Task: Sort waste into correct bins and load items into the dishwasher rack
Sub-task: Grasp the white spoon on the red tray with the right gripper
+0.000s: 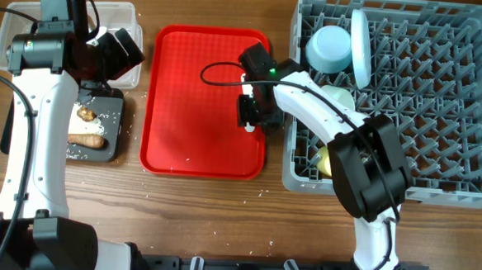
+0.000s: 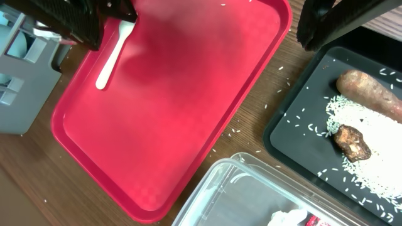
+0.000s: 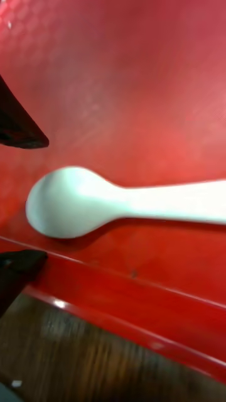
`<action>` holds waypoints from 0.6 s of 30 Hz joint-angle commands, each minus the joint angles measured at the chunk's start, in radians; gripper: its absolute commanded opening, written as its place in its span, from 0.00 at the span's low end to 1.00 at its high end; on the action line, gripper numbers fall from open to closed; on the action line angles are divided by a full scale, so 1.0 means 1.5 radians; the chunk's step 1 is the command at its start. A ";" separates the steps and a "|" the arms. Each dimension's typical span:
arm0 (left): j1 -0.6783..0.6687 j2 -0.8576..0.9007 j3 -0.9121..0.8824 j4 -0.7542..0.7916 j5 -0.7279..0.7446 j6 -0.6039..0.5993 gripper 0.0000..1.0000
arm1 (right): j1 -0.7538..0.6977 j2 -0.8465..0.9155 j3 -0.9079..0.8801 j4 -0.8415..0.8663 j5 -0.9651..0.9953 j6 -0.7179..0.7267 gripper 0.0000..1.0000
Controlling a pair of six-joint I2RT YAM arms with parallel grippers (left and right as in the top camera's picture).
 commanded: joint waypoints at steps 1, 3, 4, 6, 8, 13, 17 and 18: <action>0.002 0.001 0.002 -0.001 0.003 -0.001 1.00 | 0.002 0.014 -0.030 0.020 -0.008 0.030 0.50; 0.002 0.001 0.002 -0.001 0.003 -0.001 1.00 | 0.002 0.014 -0.042 0.040 -0.009 0.047 0.48; 0.003 0.001 0.002 -0.001 0.003 -0.001 1.00 | 0.002 0.014 -0.048 0.050 -0.010 0.050 0.47; 0.003 0.001 0.002 -0.001 0.003 -0.001 1.00 | 0.002 0.014 -0.054 0.061 -0.010 0.061 0.45; 0.002 0.001 0.002 -0.001 0.003 -0.001 1.00 | 0.002 0.014 -0.054 0.063 -0.010 0.061 0.38; 0.002 0.001 0.002 -0.001 0.003 -0.001 1.00 | 0.002 0.014 -0.054 0.066 -0.010 0.061 0.20; 0.003 0.001 0.002 0.000 0.003 -0.001 1.00 | 0.002 0.014 -0.054 0.068 -0.010 0.061 0.05; 0.003 0.001 0.002 0.000 0.003 -0.001 1.00 | 0.002 0.014 -0.054 0.068 -0.010 0.061 0.04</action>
